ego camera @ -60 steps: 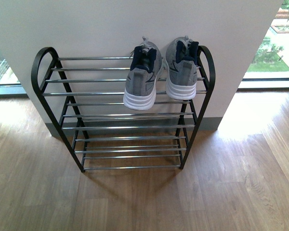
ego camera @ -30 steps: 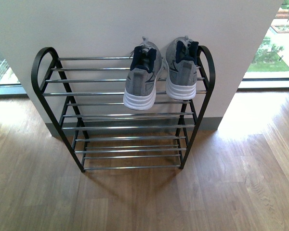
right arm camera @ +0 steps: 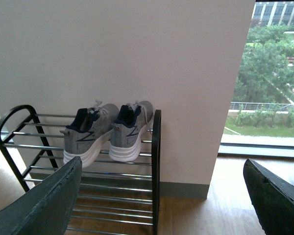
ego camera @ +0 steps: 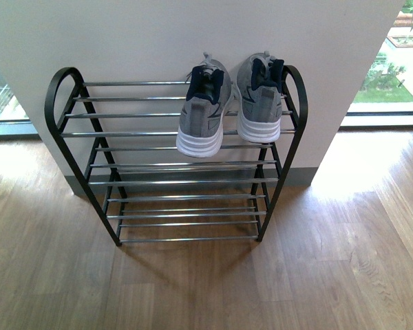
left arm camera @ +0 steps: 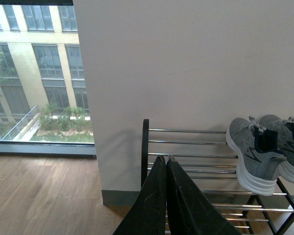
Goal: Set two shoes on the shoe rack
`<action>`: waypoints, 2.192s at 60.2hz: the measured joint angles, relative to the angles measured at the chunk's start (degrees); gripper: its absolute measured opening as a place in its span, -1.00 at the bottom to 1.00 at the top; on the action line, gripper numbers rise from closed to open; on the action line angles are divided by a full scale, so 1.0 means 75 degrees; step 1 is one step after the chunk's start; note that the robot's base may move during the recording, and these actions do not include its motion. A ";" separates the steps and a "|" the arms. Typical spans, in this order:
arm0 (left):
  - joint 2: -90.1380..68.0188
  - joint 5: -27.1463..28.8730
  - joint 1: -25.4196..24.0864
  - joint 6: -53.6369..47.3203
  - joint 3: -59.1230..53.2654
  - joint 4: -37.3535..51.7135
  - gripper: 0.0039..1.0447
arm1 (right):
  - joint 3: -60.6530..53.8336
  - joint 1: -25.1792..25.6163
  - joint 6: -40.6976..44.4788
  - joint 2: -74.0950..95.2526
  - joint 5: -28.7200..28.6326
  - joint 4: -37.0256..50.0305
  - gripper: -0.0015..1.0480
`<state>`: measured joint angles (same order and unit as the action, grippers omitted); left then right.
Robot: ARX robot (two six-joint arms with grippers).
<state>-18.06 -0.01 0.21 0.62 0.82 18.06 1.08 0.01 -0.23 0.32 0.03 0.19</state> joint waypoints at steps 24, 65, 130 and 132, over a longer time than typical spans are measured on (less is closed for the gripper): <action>0.0909 0.0000 0.0000 0.0000 0.0000 -0.0901 -0.98 | 0.0000 0.0000 0.0000 0.0000 0.0000 0.0000 0.82; 0.2288 0.0003 -0.0009 0.0000 0.0000 -0.2410 -0.58 | 0.0000 0.0000 0.0000 -0.0006 0.0000 0.0000 0.82; 0.2288 0.0003 -0.0009 -0.0023 0.0000 -0.2410 0.83 | 0.0000 0.0000 0.0000 -0.0003 -0.0006 0.0000 0.82; 0.2288 0.0003 -0.0009 -0.0023 0.0000 -0.2410 0.83 | 0.0000 0.0000 0.0000 -0.0006 -0.0003 0.0000 0.82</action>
<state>-0.91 0.01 0.14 0.45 0.82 -0.01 1.08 0.01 -0.23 0.27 0.01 0.19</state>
